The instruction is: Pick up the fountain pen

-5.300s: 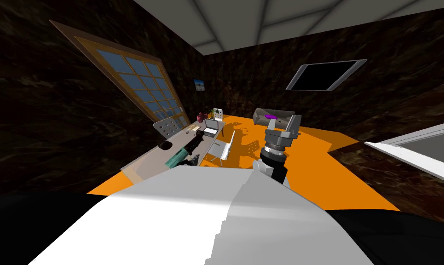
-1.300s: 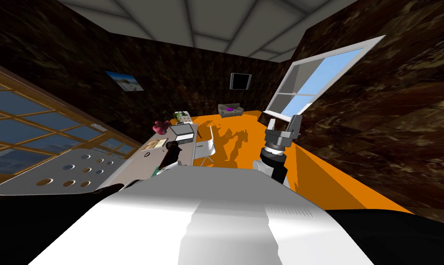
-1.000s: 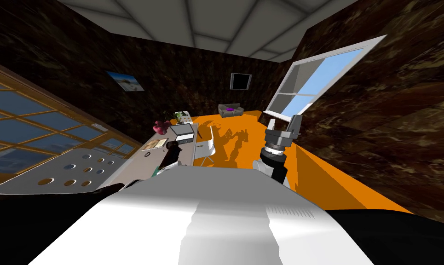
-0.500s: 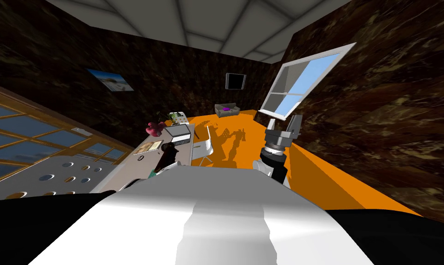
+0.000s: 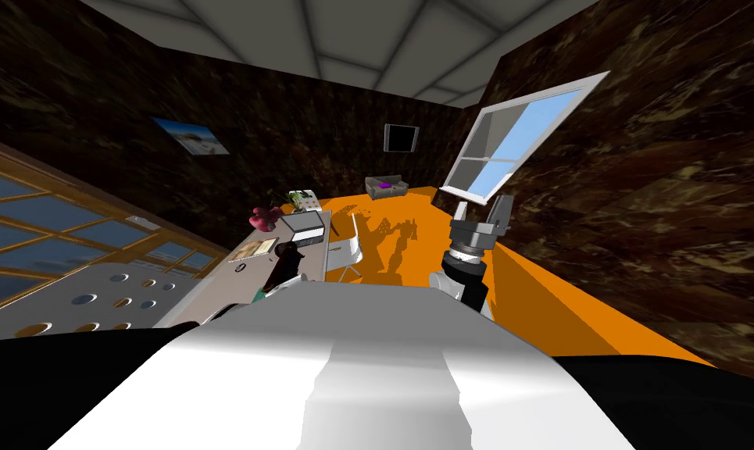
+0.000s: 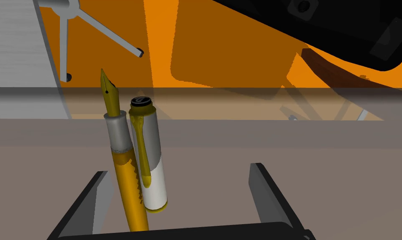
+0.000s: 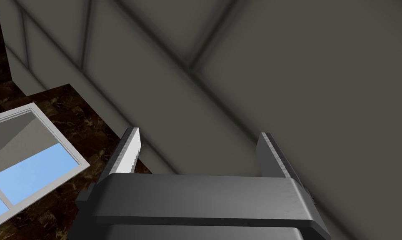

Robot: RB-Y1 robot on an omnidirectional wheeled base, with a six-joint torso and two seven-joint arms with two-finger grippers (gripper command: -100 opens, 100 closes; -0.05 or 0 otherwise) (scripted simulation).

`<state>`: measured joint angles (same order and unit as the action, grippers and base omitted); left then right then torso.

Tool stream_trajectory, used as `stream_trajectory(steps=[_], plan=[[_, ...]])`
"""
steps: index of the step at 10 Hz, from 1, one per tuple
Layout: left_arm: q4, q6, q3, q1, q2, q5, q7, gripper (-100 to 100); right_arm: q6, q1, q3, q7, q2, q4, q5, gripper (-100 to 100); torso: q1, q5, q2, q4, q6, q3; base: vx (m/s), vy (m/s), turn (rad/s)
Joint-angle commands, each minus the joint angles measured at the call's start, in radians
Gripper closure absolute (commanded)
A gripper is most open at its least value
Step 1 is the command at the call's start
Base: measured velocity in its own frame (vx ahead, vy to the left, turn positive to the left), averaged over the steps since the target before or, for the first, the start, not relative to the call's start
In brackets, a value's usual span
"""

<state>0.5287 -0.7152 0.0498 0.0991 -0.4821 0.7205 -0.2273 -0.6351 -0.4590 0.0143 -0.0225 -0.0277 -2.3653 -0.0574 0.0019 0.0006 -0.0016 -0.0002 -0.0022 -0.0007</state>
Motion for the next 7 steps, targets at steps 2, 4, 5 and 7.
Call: stream_trajectory(steps=[2,4,5,7], plan=[[-0.007,0.010,0.039,-0.017,0.006,-0.006,0.022,-100,0.000,0.000,0.000,0.000,0.000,0.000,0.000,0,-0.003,0.000,0.004,0.001,0.001,0.002,-0.077,-0.044,-0.251],[-0.015,0.020,0.078,-0.034,0.012,-0.011,0.044,-100,0.000,0.000,0.000,0.000,0.000,0.000,0.000,0,-0.003,0.004,0.005,0.000,0.001,0.002,-0.066,-0.037,-0.216],[-0.015,0.020,0.078,-0.034,0.012,-0.011,0.044,-100,0.000,0.000,0.000,0.000,0.000,0.000,0.000,0,-0.002,0.005,0.004,0.000,0.001,0.002,-0.030,-0.017,-0.097],[-0.015,0.020,0.078,-0.034,0.012,-0.011,0.044,-100,0.000,0.000,0.000,0.000,0.000,0.000,0.000,0,0.000,0.006,0.001,-0.001,0.001,0.000,-0.007,-0.004,-0.025]])
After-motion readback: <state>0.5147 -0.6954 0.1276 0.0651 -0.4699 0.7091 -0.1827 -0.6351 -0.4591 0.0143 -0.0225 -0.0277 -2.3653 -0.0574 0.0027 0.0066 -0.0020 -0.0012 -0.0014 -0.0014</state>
